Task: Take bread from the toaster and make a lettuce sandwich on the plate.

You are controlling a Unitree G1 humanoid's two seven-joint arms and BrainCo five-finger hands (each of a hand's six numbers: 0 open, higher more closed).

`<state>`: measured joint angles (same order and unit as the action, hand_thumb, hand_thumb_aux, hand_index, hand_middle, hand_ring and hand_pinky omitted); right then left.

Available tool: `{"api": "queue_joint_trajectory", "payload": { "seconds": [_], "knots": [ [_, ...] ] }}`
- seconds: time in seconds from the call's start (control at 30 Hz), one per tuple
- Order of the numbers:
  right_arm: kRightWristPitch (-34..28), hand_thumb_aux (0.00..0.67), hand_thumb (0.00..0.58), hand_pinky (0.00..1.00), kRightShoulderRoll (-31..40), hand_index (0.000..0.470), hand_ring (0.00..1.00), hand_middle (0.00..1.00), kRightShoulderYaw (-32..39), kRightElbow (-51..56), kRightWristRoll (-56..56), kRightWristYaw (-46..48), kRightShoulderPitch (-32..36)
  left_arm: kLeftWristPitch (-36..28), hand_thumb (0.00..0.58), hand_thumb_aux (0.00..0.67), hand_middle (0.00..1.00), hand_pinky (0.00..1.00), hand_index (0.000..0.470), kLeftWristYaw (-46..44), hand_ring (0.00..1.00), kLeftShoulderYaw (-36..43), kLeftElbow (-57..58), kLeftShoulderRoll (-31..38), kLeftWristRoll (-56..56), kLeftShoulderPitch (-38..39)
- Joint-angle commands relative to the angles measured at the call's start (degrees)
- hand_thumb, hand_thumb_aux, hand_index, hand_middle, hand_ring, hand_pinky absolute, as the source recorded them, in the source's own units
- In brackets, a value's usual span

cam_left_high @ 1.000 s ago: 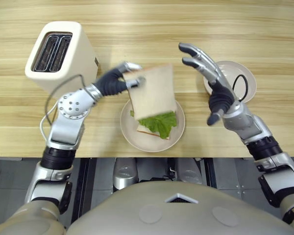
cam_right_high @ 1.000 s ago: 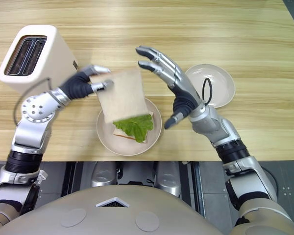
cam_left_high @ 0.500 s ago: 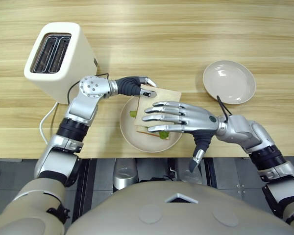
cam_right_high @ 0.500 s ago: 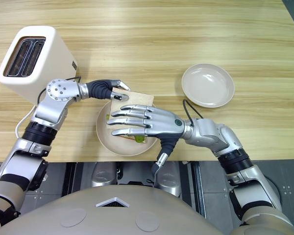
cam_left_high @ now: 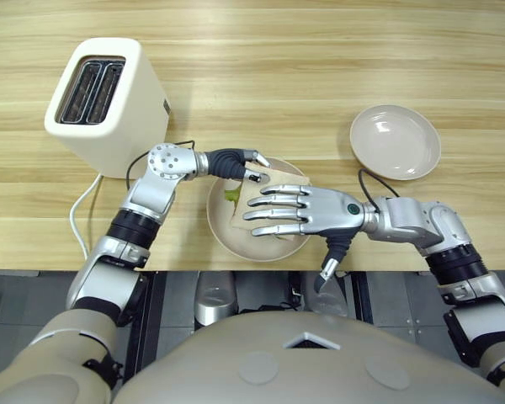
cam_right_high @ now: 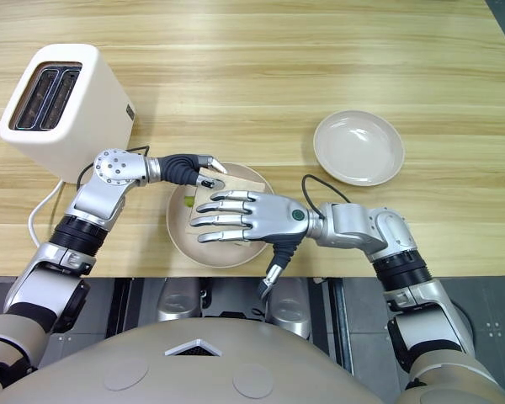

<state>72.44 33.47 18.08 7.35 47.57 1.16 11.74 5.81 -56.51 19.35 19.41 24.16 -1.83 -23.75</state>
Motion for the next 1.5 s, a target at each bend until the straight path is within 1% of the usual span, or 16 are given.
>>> {"api": "queue_joint_trajectory", "payload": {
  "seconds": [0.03, 0.17, 0.33, 0.5, 0.6, 0.63, 0.67, 0.7, 0.8, 0.93, 1.03, 1.17, 1.23, 1.33, 1.43, 1.5],
  "knots": [
    [-2.53, 0.0, 0.0, 0.0, 0.4, 0.0, 0.0, 0.0, 1.45, 2.66, 3.89, 0.97, 0.41, 0.25, 0.58, 0.67, 1.0, 1.0, 0.46, 0.47, 1.0, -0.31, 1.46, 0.33, 1.36, -0.51],
    [-5.13, 0.0, 0.0, 0.0, 2.29, 0.0, 0.0, 0.0, 5.01, 6.63, 4.87, 4.9, 0.72, 2.15, 0.58, 0.67, 1.0, 1.0, 0.46, 2.36, 1.0, 0.37, 2.11, -0.06, 3.72, -0.61],
    [-8.41, 0.0, 0.0, 0.0, 3.26, 0.0, 0.0, 0.0, 8.64, 10.2, 4.28, 9.32, 2.2, 3.08, 0.58, 0.67, 1.0, 1.0, 0.46, 2.81, 1.0, 0.64, 2.95, -0.8, 4.9, -0.59],
    [-11.89, 0.0, 0.0, 0.0, 4.58, 0.0, 0.0, 0.0, 12.53, 13.13, 0.45, 16.83, 2.74, 4.43, 0.58, 0.67, 1.0, 1.0, 0.46, 4.28, 1.0, 1.57, 2.04, -0.58, 7.77, -0.1],
    [-12.95, 0.0, 0.0, 0.0, 5.24, 0.0, 0.0, 0.0, 13.99, 13.27, -3.02, 19.84, 2.62, 5.16, 0.58, 0.662, 1.0, 1.0, 0.455, 4.92, 1.0, 1.43, 0.98, -0.38, 8.58, -0.11],
    [-12.97, 0.0, 0.0, 0.0, 5.27, 0.0, 0.0, 0.0, 14.36, 13.06, -4.05, 20.4, 2.54, 5.59, 0.519, 0.452, 1.0, 1.0, 0.31, 5.98, 1.0, 1.04, 0.91, -0.43, 9.01, -0.34],
    [-13.01, 0.0, 0.0, 0.0, 5.26, 0.0, 0.0, 0.0, 14.73, 12.83, -4.9, 20.91, 2.48, 6.06, 0.519, 0.452, 1.0, 1.0, 0.31, 7.47, 1.0, 0.56, 1.0, -0.5, 9.61, -0.79],
    [-13.11, 0.0, 0.0, 0.0, 5.2, 0.0, 0.0, 0.0, 15.1, 12.66, -5.78, 21.41, 2.4, 6.54, 0.0, 0.0, 1.0, 1.0, 0.0, 9.05, 1.0, 0.02, 1.05, -0.53, 10.21, -1.35],
    [-13.41, 0.0, 0.0, 0.0, 4.94, 0.0, 0.0, 0.0, 15.75, 11.85, -8.39, 22.47, 1.83, 8.36, 0.0, 0.0, 1.0, 1.0, 0.0, 15.79, 1.0, -2.39, 0.93, -0.32, 12.74, -3.93],
    [-13.83, 0.0, 0.0, 0.0, 4.85, 0.0, 0.0, 0.0, 15.98, 10.55, -11.34, 23.84, 1.22, 10.26, 0.0, 0.0, 1.0, 1.0, 0.0, 26.39, 1.0, -5.71, 0.58, 1.97, 18.25, -7.87],
    [-14.41, 0.0, 0.0, 0.0, 5.11, 0.0, 0.0, 0.0, 15.83, 9.06, -12.87, 24.83, 0.73, 7.8, 0.0, 0.0, 1.0, 1.0, 0.0, 31.6, 1.0, -9.17, 0.18, 3.73, 19.49, -9.37],
    [-14.9, 0.0, 0.0, 0.0, 5.24, 0.0, 0.0, 0.0, 15.54, 8.3, -14.5, 25.75, 0.65, 6.54, 0.0, 0.0, 1.0, 1.0, 0.0, 34.51, 1.0, -11.37, -0.21, 5.54, 20.07, -8.06],
    [-15.79, 0.0, 0.0, 0.0, 4.64, 0.0, 0.0, 0.0, 15.28, 10.0, -15.45, 26.02, 1.28, 6.68, 0.0, 0.0, 1.0, 1.0, 0.0, 34.82, 1.0, -12.23, -1.61, 5.43, 18.93, -6.41],
    [-18.05, 0.0, 0.0, 0.0, 2.83, 0.0, 0.0, 0.0, 15.04, 15.34, -18.82, 27.16, 3.13, 6.85, 0.0, 0.0, 1.0, 1.0, 0.0, 35.17, 1.0, -12.56, -4.65, 4.52, 17.82, -4.03],
    [-23.22, 0.0, 0.0, 0.0, 0.69, 0.0, 0.0, 0.0, 14.75, 23.5, -19.13, 28.81, 6.29, 7.01, 0.0, 0.0, 1.0, 1.0, 0.0, 35.09, 1.0, -12.69, -9.26, 2.63, 16.33, -1.3],
    [-25.31, 0.0, 0.0, 0.0, -0.36, 0.0, 0.0, 0.0, 14.89, 27.51, -19.86, 29.95, 7.71, 6.97, 0.0, 0.0, 1.0, 1.0, 0.0, 34.9, 1.0, -12.93, -11.79, 1.69, 14.9, 0.3]
  ]
}}
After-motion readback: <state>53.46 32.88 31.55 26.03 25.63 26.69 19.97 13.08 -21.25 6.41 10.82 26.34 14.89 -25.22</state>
